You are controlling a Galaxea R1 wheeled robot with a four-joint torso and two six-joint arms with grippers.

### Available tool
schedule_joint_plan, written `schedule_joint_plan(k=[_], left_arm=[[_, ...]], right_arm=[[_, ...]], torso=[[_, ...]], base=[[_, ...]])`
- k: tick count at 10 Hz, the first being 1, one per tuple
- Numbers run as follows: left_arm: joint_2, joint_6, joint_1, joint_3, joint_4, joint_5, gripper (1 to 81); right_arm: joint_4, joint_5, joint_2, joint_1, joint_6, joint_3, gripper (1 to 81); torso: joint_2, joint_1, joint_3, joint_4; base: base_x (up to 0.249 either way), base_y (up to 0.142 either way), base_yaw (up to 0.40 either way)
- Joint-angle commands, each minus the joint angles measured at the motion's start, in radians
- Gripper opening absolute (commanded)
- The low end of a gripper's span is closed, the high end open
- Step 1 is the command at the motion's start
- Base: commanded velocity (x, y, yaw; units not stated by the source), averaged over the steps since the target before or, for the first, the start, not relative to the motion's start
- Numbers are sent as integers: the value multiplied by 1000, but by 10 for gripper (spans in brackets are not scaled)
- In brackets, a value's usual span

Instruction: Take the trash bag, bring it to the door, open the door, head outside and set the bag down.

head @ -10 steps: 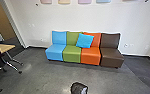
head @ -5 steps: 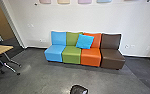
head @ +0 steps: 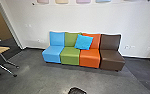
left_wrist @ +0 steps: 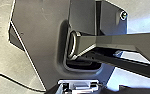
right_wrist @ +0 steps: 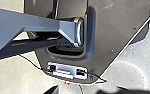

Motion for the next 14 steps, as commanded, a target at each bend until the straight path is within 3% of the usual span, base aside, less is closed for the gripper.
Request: schedule_joint_plan(k=[1, 9, 11, 14], left_arm=[[-6, 1, -25, 10, -6, 69, 811], [-12, 2, -25, 12, -6, 69, 811], [-27, 2, -25, 32, -1, 80, 811], [-145, 1, -25, 182, -8, 81, 811]], right_arm=[[3, -69, -8, 25, -5, 9, 811], [-10, -71, -32, 19, -14, 54, 811], [-11, -89, -130, 28, -14, 220, 811], [8, -106, -290, 37, -10, 444, 811]], torso=[[0, 0, 0, 0], [1, 1, 0, 0], [1, 0, 0, 0], [0, 0, 0, 0]], base=[[115, -73, 0], [80, 0, 0], [0, 0, 0], [0, 0, 0]])
